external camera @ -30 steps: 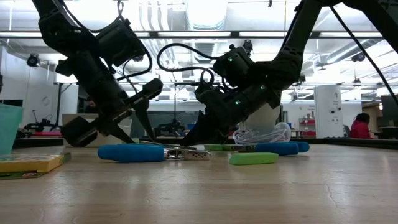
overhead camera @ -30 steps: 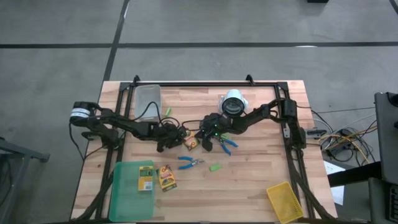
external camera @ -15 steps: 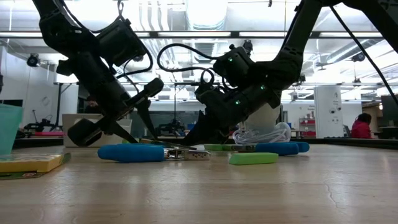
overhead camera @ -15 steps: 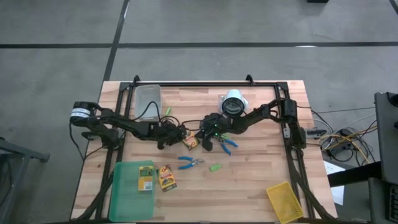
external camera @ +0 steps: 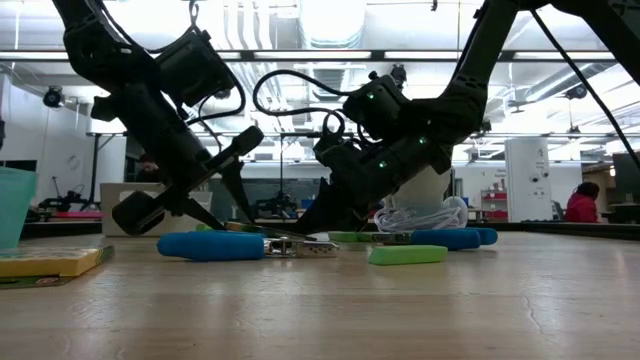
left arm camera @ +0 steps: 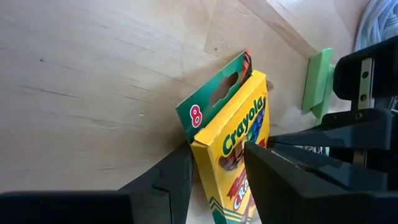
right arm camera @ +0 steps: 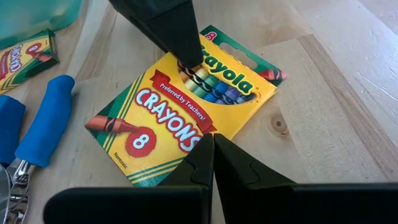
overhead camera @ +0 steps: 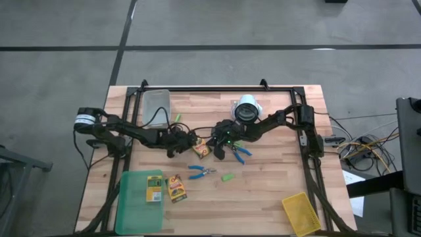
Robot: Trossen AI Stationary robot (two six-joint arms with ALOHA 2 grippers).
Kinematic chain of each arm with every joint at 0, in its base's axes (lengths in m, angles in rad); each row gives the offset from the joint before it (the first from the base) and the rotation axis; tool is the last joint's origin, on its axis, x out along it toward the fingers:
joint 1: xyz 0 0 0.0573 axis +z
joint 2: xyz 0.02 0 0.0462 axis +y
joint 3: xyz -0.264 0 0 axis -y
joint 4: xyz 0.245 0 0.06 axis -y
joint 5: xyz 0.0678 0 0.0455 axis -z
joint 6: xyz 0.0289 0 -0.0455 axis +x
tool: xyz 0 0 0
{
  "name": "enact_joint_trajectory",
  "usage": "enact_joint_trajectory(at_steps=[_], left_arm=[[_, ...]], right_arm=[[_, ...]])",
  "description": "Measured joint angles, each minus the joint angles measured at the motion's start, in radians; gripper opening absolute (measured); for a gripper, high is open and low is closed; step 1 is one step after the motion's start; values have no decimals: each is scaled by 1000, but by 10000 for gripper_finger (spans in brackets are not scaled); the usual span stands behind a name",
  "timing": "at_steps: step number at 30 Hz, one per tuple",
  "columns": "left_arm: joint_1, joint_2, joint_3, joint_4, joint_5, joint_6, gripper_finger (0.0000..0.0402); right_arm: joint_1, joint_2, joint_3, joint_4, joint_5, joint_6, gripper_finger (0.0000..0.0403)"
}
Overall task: Pick & Place School Supplies
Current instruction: Put the yellow crayon box into the green bin
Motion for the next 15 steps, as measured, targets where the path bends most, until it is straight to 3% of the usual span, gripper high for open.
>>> enact_joint_trajectory(at_steps=[9,15], left_arm=[[0,0,1,0,6,0,144],[0,0,1,0,20,1,109]], right_arm=[[0,0,0,0,-1,0,8],[1,0,0,2,-5,0,8]])
